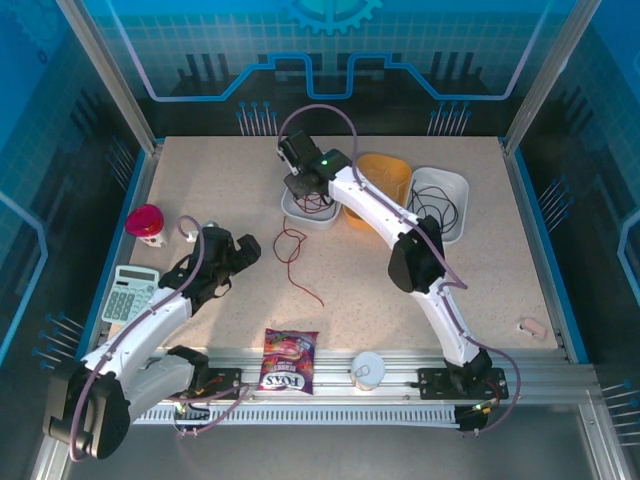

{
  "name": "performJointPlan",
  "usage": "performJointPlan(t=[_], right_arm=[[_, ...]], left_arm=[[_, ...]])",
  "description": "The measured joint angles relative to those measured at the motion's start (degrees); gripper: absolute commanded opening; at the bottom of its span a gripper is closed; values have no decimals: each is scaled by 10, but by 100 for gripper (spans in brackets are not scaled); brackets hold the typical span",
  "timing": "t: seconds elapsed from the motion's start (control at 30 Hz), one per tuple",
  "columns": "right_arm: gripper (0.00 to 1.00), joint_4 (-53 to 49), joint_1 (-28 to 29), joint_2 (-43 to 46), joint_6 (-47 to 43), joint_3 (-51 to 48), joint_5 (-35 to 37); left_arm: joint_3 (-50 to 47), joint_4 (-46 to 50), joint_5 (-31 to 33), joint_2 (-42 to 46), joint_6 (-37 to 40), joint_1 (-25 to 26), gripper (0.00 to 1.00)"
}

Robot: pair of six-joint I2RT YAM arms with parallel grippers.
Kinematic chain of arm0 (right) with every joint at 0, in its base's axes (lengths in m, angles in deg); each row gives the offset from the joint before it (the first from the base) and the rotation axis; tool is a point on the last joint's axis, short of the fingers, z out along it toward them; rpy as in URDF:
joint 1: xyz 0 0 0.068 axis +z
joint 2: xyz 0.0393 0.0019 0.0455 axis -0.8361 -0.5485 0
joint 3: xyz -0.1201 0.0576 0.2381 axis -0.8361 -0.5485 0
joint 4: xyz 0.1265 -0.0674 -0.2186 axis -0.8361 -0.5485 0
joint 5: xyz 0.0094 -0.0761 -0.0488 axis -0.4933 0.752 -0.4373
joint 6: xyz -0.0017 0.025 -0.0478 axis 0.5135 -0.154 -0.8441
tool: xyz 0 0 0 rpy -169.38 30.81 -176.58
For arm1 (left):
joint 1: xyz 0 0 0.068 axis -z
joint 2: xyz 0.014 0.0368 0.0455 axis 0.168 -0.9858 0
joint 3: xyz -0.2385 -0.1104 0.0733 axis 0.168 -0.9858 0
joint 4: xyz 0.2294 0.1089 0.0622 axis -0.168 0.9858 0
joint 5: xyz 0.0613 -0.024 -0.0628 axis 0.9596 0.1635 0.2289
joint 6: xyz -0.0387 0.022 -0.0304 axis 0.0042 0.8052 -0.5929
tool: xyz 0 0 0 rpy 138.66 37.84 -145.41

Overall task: Untangle the cables
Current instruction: Place the cable in the container, then pick up the cable at the center of the table.

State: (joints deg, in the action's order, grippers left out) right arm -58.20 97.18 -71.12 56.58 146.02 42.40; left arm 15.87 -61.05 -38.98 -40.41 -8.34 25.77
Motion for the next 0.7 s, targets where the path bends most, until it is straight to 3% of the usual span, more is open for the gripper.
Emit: performJointPlan(t=[0.2,0.3,0.37,0.7], right_arm=[[71,16,0,77,29,-89,0],[84,29,0,124,48,-155,0],[100,38,0,161,65,-207,0],[100,82,0,381,172,-464,24]], left_arm=[[0,-12,-27,10,25,0,99],[1,-15,-42,10,34,0,99],[7,-15,-48,5,44,3,99],[89,-10,-39,-83,115,93,99]])
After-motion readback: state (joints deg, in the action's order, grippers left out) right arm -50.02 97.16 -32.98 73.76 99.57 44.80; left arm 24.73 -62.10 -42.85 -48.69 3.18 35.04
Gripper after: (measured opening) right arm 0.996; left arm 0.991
